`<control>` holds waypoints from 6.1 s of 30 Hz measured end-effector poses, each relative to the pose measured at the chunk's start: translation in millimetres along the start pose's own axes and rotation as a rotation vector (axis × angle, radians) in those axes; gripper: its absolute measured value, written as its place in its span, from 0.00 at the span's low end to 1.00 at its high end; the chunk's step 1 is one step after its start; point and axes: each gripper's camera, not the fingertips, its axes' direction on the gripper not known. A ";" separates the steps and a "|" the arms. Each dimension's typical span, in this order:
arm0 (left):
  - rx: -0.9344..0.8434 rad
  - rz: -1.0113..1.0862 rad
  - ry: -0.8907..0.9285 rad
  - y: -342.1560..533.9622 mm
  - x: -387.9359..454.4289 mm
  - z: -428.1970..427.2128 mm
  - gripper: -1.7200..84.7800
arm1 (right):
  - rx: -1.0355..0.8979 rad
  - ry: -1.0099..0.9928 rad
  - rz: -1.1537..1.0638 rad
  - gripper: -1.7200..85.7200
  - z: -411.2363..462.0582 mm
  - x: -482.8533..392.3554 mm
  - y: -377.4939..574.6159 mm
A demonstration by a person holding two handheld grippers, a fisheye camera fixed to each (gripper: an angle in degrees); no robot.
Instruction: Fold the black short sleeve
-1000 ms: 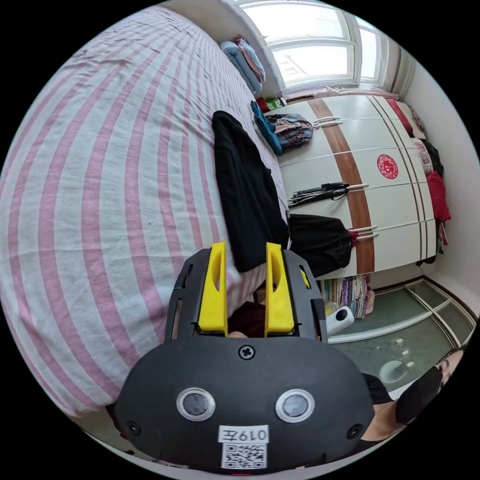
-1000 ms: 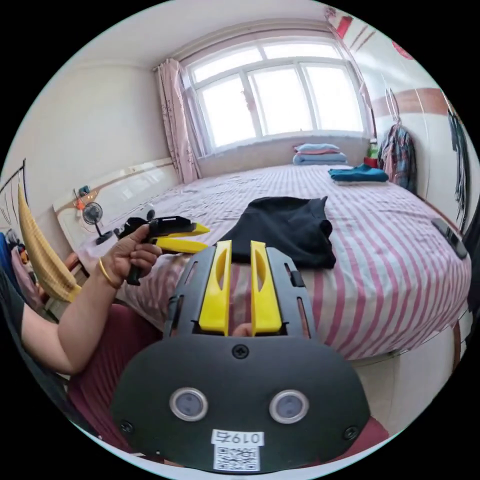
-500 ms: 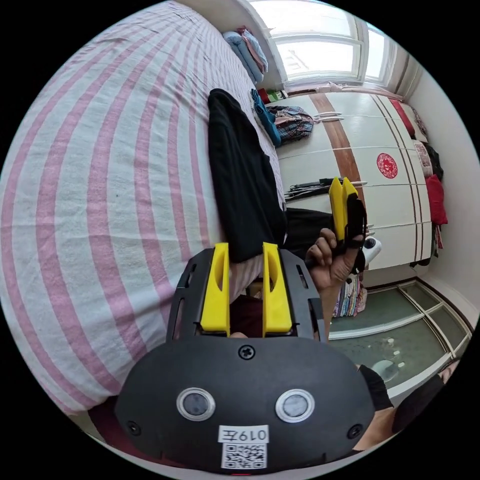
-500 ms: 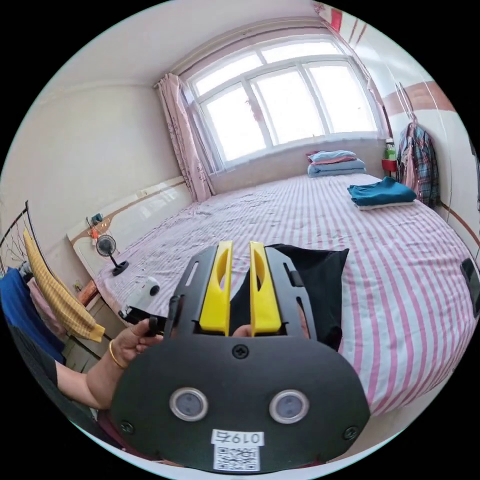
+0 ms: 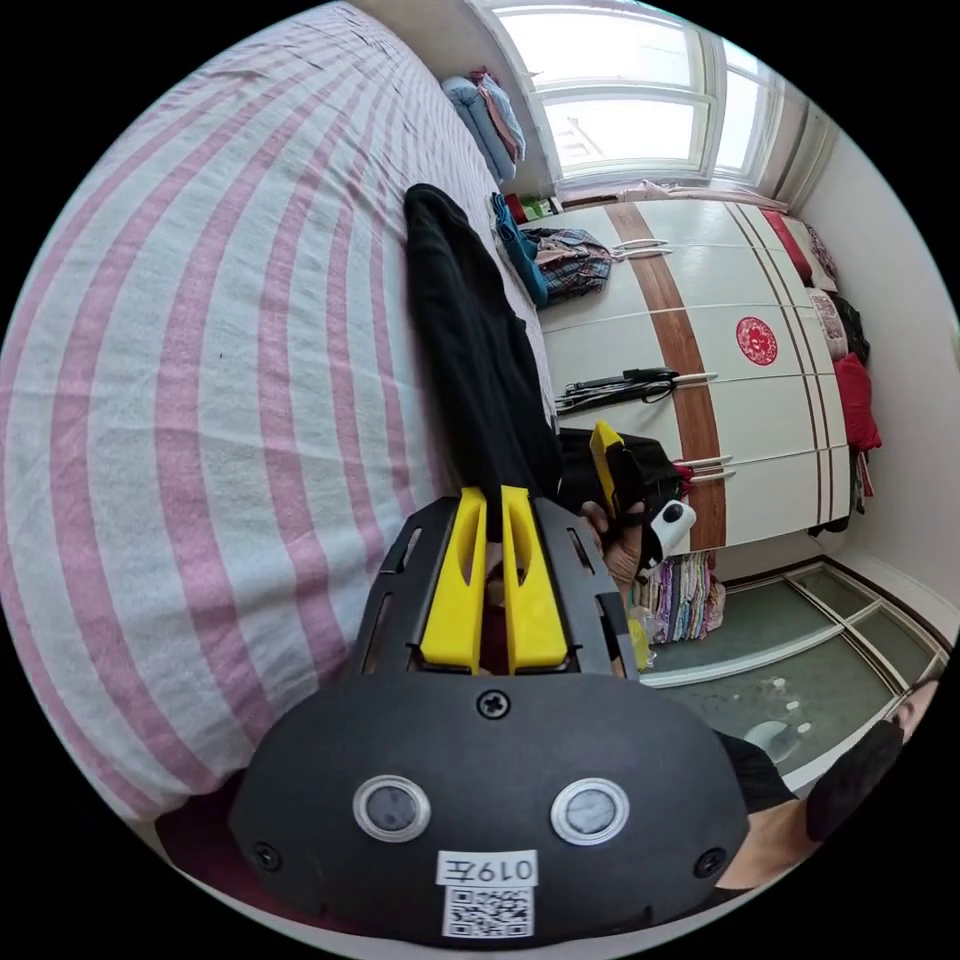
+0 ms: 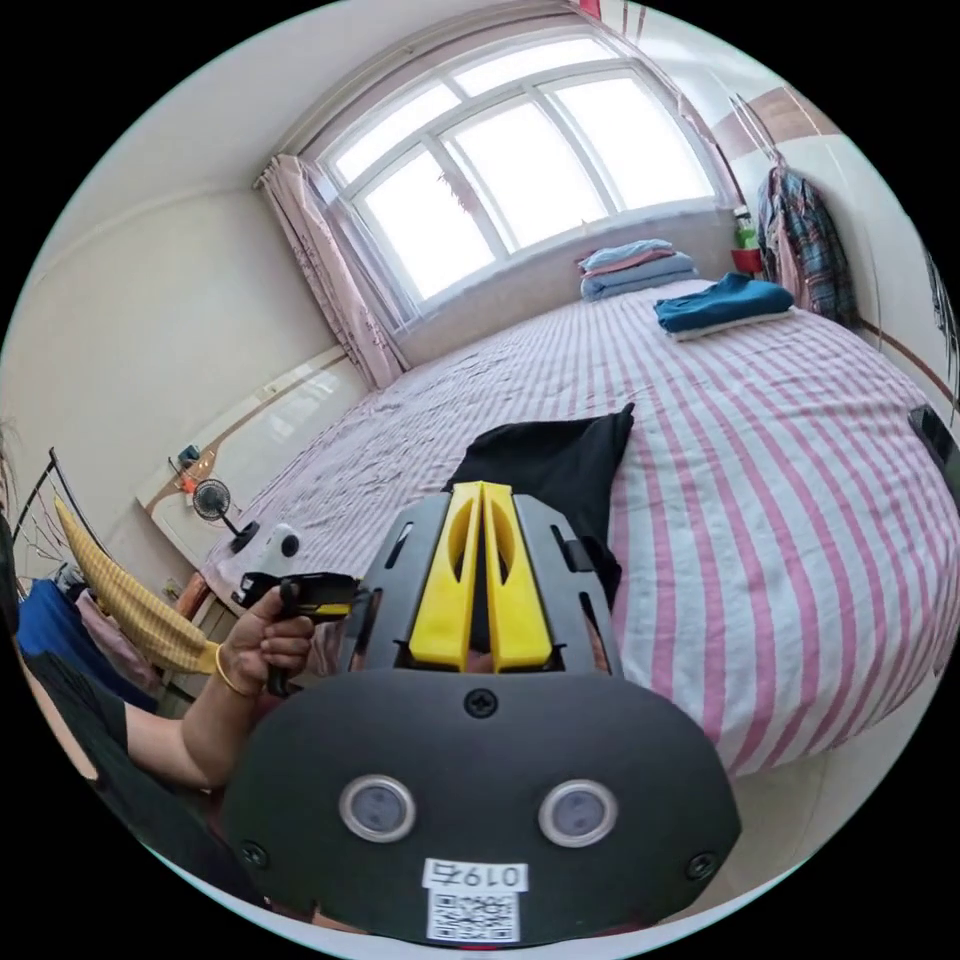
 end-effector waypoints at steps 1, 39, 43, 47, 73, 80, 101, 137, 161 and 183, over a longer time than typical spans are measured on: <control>-0.007 0.008 -0.003 6.6 0.5 0.7 0.05 | 0.031 0.026 -0.003 0.02 -5.9 11.4 -2.5; -0.045 0.010 -0.005 4.8 -2.0 35.9 0.06 | -0.504 0.141 0.086 0.01 245.3 216.5 -137.2; -0.046 0.011 -0.018 -0.9 0.2 30.6 0.05 | -0.519 0.160 0.094 0.01 255.2 229.3 -135.8; -0.049 0.007 -0.005 -7.4 0.9 22.9 0.05 | -0.519 0.155 0.138 0.02 262.3 245.8 -121.1; 0.318 0.307 -0.321 -73.6 104.5 -70.5 0.03 | -0.453 0.069 -0.133 0.10 193.3 187.7 -56.1; 0.261 0.420 -0.438 -98.2 143.7 -63.6 0.03 | -0.522 0.020 -0.118 0.02 216.2 205.9 -38.1; 0.338 0.412 -0.565 -224.2 160.6 -98.7 0.03 | -0.473 0.013 -0.171 0.11 174.9 168.1 -31.3; 0.169 0.444 -0.611 -330.8 146.7 -165.2 0.03 | -0.527 -0.007 0.005 0.03 191.0 208.8 4.9; 0.296 0.610 -0.485 -330.2 261.1 -273.8 0.03 | -0.572 -0.111 -0.082 0.10 158.1 173.5 30.7; 0.062 0.772 -0.294 -377.1 326.1 -267.3 0.03 | 0.001 -0.084 -0.037 0.01 122.0 178.5 36.5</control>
